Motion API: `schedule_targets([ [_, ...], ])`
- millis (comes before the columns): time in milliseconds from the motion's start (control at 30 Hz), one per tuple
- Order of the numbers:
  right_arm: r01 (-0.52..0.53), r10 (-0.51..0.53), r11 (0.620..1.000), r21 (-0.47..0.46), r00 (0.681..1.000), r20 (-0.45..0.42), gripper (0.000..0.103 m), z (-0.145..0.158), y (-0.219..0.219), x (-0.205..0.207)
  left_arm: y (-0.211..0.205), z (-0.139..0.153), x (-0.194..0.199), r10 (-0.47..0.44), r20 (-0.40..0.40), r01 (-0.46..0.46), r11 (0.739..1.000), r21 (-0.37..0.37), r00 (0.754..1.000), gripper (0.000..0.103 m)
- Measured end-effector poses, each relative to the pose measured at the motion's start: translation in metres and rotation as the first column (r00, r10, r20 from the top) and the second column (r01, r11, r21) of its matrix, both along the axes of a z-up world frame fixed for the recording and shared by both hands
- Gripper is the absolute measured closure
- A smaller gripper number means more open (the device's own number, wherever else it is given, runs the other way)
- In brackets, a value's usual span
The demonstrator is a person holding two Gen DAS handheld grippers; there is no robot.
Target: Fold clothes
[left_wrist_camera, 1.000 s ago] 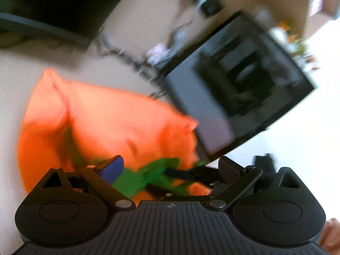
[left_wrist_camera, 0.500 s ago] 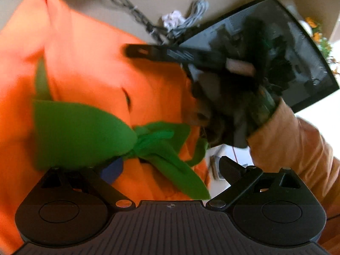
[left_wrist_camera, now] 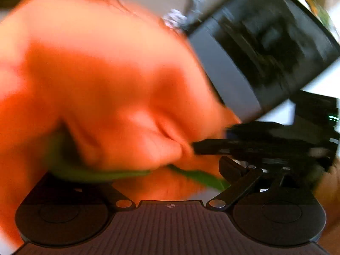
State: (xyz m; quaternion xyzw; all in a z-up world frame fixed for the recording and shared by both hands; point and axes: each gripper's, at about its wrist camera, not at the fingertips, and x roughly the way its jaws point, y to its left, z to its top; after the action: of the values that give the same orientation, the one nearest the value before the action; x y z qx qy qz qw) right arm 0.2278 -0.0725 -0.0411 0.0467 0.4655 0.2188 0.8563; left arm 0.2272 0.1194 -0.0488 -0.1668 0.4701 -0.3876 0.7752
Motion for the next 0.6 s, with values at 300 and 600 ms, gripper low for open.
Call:
schedule_targets([
  [300, 0.014, 0.091, 0.947, -0.322, 0.947, 0.308, 0.054, -0.020, 0.079, -0.058, 0.042, 0.122, -0.048, -0.147, 0.303, 0.193, 0.973, -0.128, 0.941, 0.000],
  [600, 0.056, -0.025, 0.990, -0.132, 0.973, 0.227, 0.026, 0.043, 0.050, -0.067, 0.043, 0.004, 0.004, 0.068, -0.009, -0.068, 0.996, -0.050, 0.998, 0.000],
])
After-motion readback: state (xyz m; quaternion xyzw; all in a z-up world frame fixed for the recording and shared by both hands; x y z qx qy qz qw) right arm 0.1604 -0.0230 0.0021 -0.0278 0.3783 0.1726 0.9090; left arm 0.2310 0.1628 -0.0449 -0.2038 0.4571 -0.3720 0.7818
